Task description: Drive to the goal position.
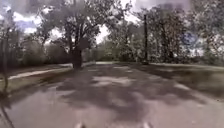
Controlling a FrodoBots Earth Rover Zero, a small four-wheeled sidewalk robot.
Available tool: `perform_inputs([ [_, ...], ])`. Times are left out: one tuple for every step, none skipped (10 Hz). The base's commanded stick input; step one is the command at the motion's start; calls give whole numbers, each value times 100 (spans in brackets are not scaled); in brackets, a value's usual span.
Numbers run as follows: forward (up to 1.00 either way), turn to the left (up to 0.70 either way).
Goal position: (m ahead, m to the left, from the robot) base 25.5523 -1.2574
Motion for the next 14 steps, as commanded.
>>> perform_inputs([
  [100, 0],
  [100, 0],
  [100, 0],
  [100, 0],
  [100, 0],
  [100, 0],
  [100, 0],
  [100, 0],
  [100, 0],
  [100, 0],
  [100, 0],
  [100, 0],
  [100, 0],
  [100, 0],
])
